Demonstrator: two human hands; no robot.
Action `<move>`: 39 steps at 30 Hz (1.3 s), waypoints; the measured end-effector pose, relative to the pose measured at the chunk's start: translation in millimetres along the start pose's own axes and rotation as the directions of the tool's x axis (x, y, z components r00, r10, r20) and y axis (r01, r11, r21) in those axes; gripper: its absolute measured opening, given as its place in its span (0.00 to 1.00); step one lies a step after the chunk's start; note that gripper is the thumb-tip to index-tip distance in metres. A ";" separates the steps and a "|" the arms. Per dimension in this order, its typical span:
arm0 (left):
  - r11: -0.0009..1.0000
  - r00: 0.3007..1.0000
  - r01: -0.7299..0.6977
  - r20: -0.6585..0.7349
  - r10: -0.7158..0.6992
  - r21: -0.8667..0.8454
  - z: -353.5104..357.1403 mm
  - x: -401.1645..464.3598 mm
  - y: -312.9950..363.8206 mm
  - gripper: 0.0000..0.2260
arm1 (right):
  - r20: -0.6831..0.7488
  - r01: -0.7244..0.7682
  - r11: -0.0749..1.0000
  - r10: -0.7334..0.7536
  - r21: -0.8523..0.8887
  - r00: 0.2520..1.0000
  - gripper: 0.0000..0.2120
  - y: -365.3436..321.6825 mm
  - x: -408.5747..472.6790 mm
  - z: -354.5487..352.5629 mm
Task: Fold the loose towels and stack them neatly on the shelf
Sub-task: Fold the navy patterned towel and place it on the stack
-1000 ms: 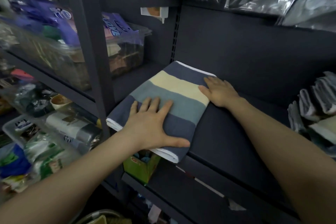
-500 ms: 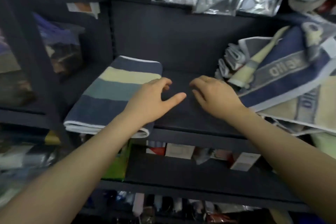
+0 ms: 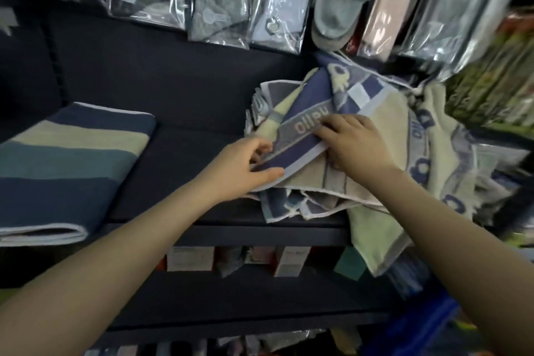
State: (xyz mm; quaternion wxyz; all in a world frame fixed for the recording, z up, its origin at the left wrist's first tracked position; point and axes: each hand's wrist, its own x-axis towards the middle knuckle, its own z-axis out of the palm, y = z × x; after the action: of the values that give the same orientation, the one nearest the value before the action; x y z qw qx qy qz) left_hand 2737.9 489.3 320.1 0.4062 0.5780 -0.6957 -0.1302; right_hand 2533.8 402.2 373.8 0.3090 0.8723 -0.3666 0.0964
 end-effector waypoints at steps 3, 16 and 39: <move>0.994 0.996 -0.067 -0.055 0.072 0.090 21.5 15.6 21.3 0.29 | -0.144 -0.040 0.980 0.069 0.194 0.987 0.16 10.9 8.8 -0.9; 0.982 0.881 -0.186 -0.439 0.177 0.024 17.1 6.2 57.1 0.09 | -0.408 0.390 0.886 -0.269 0.250 0.872 0.24 29.5 -2.1 -4.3; 0.963 0.839 0.255 -0.516 -0.174 0.090 -69.1 -120.5 22.8 0.17 | -0.438 0.500 0.396 -0.241 0.770 0.866 0.08 -155.0 47.8 -64.0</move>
State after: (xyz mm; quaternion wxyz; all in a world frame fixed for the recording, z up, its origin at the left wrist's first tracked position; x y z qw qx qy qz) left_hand 2771.7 625.6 329.0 0.5102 0.6960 -0.5041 0.0348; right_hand 2680.0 497.2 370.6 -0.1133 0.9448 -0.0186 0.3067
